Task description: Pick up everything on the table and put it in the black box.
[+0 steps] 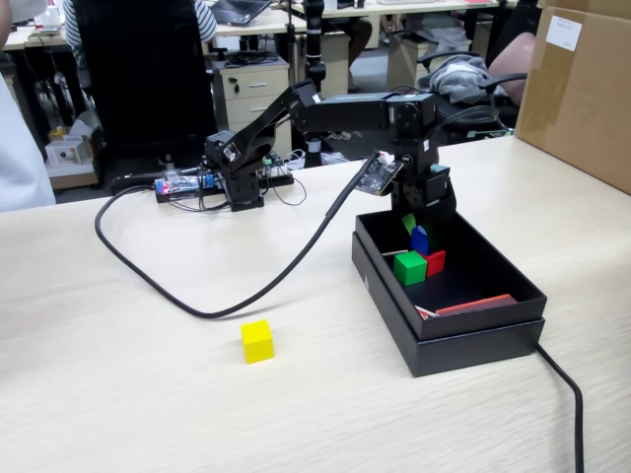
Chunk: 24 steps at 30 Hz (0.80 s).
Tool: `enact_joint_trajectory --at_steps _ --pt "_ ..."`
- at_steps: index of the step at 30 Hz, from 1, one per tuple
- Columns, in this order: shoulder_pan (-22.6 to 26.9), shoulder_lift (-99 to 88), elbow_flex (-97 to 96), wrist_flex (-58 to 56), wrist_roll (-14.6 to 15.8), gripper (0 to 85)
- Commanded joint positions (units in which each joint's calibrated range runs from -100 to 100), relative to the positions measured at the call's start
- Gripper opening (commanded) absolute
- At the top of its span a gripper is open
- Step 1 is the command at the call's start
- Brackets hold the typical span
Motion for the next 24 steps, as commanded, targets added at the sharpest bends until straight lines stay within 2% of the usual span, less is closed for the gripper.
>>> enact_joint_trajectory --at_steps 1,4,8,13,17,20,24 --pt "-0.68 -5.39 3.92 -1.88 -0.15 28.5" --pt "-1.61 -14.46 2.2 -3.7 -0.39 39.8" --pt "-5.13 -32.01 -4.06 -4.39 -2.69 40.8" --pt "-12.45 -40.39 -5.6 -4.39 -7.28 43.9" --pt "-20.32 -37.75 -6.23 -3.78 -11.97 44.5" --pt "-23.64 -30.29 -5.78 -3.44 -13.58 47.2" --pt "-27.25 -8.84 7.01 -3.18 -15.29 47.5"
